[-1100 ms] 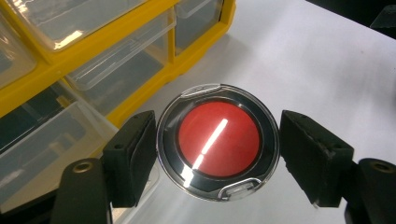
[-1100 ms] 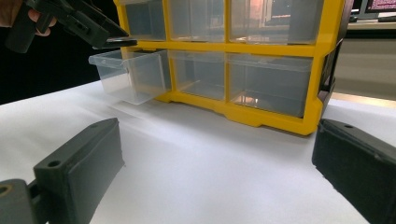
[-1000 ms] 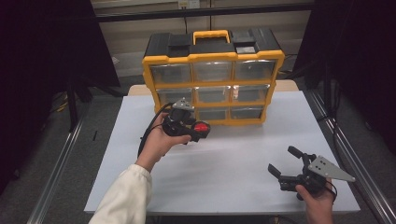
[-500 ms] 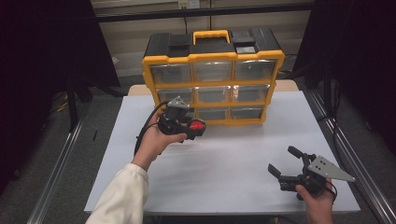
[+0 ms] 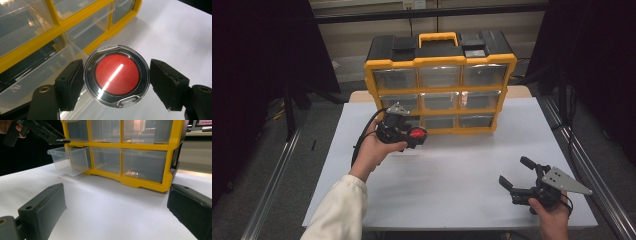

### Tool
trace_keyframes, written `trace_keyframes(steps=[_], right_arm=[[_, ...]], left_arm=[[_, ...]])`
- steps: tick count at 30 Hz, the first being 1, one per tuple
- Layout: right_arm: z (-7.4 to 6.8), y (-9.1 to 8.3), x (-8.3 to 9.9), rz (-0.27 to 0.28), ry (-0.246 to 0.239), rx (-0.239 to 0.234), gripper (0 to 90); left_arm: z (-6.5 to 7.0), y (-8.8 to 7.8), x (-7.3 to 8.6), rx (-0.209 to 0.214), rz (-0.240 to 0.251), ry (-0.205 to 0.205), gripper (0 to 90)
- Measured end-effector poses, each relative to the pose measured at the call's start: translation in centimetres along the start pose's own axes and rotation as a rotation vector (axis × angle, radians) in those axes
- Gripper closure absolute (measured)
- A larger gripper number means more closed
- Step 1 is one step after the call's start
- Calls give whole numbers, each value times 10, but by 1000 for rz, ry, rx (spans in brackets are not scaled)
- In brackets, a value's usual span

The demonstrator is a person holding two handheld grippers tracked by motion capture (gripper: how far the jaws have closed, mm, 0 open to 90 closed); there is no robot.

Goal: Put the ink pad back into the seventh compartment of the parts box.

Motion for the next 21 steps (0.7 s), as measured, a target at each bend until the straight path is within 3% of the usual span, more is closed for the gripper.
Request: trace_keyframes(steps=[21], right_arm=[[0,0,0,4,1,-2,14]], left_arm=[[-13,-5,1,-35,3,-11,292]])
Point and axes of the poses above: each handheld gripper's, and its own axes: y roughly forward along the jaws, x roughly out of its underside, z roughly to its right, the point moved 3 cm from there along y, roughly forward along the jaws, and after that the axes turned 15 degrees about -y, right-handed, at the moved point
